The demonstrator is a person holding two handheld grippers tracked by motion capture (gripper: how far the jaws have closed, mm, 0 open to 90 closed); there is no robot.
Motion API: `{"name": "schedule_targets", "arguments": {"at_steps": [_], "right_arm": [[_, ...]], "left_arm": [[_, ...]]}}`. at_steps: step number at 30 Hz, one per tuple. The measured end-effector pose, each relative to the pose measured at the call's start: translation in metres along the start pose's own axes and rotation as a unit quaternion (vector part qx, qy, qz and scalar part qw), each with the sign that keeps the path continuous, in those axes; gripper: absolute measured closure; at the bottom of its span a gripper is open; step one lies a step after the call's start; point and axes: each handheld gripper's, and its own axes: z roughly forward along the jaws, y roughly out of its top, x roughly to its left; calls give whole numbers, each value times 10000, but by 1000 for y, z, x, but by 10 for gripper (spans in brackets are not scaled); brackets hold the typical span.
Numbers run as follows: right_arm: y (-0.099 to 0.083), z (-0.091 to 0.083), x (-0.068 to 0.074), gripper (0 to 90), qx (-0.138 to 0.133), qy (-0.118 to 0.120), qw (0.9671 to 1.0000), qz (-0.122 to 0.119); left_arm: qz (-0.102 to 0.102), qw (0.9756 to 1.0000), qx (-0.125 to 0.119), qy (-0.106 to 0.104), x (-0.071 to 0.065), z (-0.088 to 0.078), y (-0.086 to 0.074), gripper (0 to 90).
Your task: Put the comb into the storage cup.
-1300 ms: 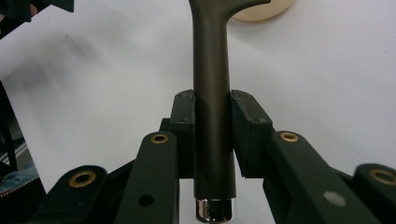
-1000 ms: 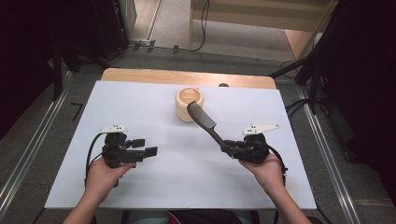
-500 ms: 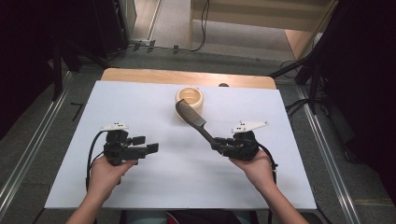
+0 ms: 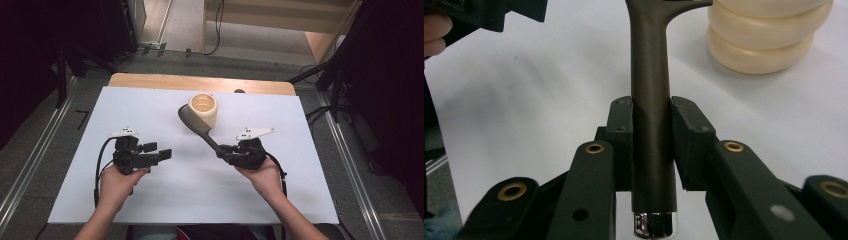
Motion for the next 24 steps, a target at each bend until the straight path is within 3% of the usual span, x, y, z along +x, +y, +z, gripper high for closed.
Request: {"name": "schedule_targets", "arguments": {"at_steps": [24], "right_arm": [[13,31,16,704,-170,-74,9998,-121]], "left_arm": [[-79,9995,-308,43,-11,21,13,239]]}}
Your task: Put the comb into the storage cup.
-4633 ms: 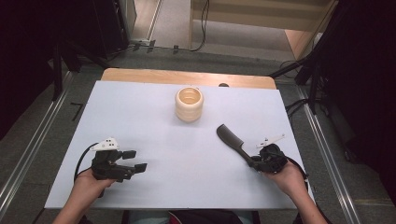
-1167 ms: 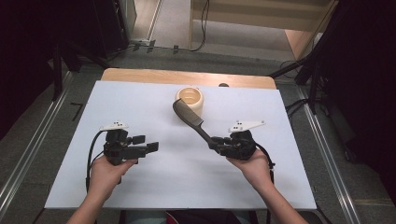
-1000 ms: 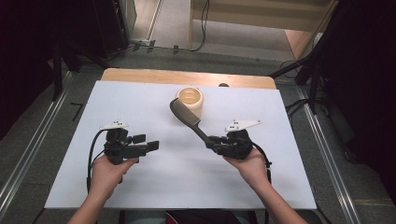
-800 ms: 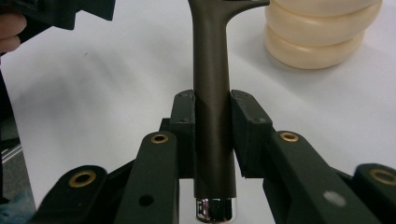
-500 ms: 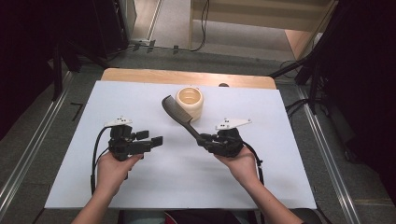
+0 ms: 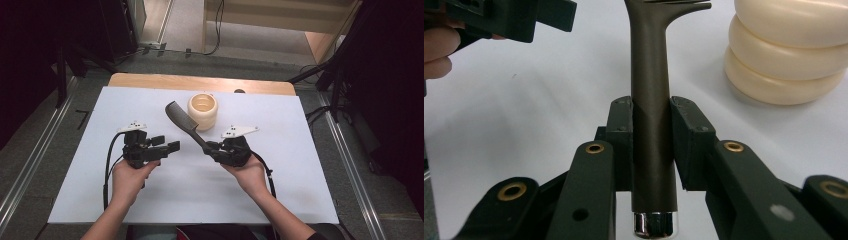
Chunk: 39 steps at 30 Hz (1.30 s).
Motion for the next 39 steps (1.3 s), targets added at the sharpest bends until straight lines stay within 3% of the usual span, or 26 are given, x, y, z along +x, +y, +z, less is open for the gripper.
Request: {"name": "schedule_targets", "arguments": {"at_steps": [5,10,17,23,39], "right_arm": [[2,8,4,704,-46,-23,10000,-5],[3,14,7,704,-88,-57,9999,-7],[3,21,9,704,-128,-28,9999,95],[4,25,14,704,-209,-25,9997,111],[4,30,19,704,-346,-85,9992,167]], "left_arm": [[-33,10000,-10,-20,-2,7,3,239],[-195,9997,-98,-52,-2,13,6,240],[-279,9993,-244,64,-2,19,8,252],[-236,9988,-374,227,-5,22,9,269],[-769,9956,-511,165,-3,36,5,342]]}}
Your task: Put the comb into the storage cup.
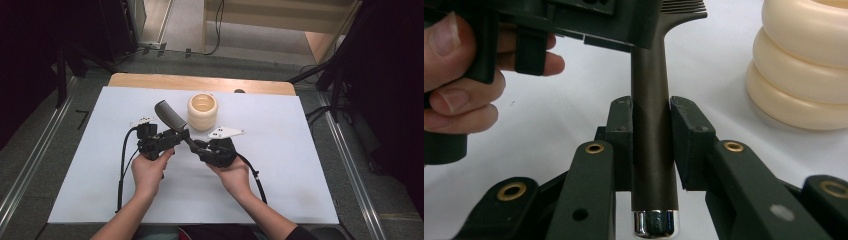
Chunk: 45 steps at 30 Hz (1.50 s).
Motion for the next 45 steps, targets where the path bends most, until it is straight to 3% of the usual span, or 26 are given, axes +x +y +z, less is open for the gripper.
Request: {"name": "schedule_targets", "arguments": {"at_steps": [8,17,21,24,36,45], "right_arm": [[-2,2,2,704,-9,52,10000,47],[-4,3,4,703,-69,82,9999,80],[-5,3,3,703,-71,108,9999,85],[-5,3,3,703,-89,119,9999,77],[-5,3,0,702,-49,259,9996,30],[-6,4,0,699,-8,249,9997,-72]], "left_arm": [[-296,9994,143,-135,3,7,-3,385],[-581,9976,239,-285,7,9,-4,494],[-715,9966,202,-353,10,7,-4,599],[-804,9958,174,-411,12,6,-4,620],[-1051,9921,170,-658,14,3,-3,684],[-1085,9907,194,-795,14,2,-2,716]]}}
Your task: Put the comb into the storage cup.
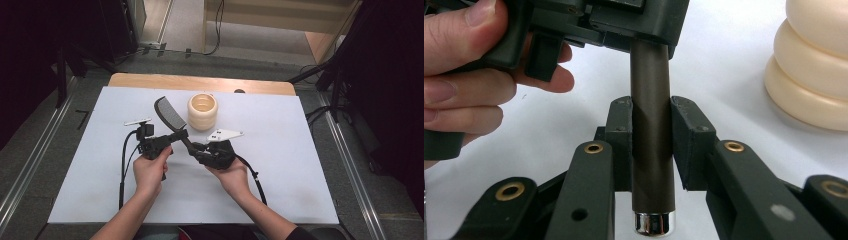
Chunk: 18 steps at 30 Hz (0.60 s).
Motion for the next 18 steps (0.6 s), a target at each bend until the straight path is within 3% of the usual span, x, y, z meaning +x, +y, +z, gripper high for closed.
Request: {"name": "schedule_targets", "arguments": {"at_steps": [8,12,14,18], "right_arm": [[0,-1,-1,674,-1,42,10000,-4],[0,-1,-2,568,-7,110,9999,9],[1,-1,-3,470,-13,147,9999,10],[0,0,-6,388,73,241,9997,61]], "left_arm": [[-67,9999,-27,-70,1,-1,1,727],[-3,9999,-87,-53,0,-4,3,727],[12,9999,-96,-50,0,-5,4,728],[62,10000,-75,-19,0,-6,5,727]]}}
